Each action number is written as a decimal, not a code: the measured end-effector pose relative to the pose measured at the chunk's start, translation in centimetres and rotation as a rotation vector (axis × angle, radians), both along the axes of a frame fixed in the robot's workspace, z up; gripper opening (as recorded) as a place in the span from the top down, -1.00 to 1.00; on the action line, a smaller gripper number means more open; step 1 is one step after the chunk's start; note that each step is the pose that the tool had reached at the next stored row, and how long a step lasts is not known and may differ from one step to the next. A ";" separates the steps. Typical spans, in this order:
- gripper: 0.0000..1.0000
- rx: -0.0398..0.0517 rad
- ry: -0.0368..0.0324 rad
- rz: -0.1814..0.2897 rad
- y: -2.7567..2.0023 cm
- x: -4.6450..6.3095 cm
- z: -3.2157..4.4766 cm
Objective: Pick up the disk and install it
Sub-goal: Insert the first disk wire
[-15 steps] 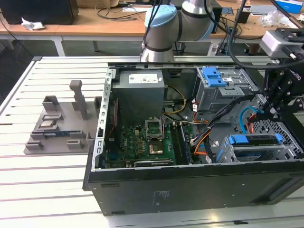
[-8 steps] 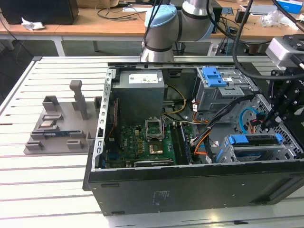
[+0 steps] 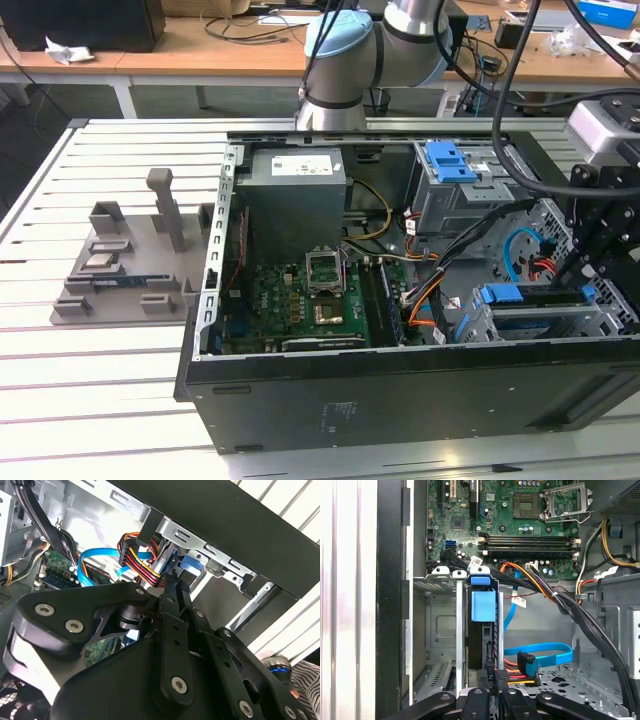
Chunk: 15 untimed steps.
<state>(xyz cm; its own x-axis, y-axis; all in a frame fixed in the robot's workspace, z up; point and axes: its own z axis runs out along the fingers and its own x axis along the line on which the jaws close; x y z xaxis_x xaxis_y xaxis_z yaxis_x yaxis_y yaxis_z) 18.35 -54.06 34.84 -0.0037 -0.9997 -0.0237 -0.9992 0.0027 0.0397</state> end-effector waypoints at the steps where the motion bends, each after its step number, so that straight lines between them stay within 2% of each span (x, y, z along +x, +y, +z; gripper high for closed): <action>1: 0.66 0.0001 0.0000 0.001 0.00 0.0 -0.03; 15: 0.66 -0.0001 0.0000 0.002 0.25 0.0 -0.57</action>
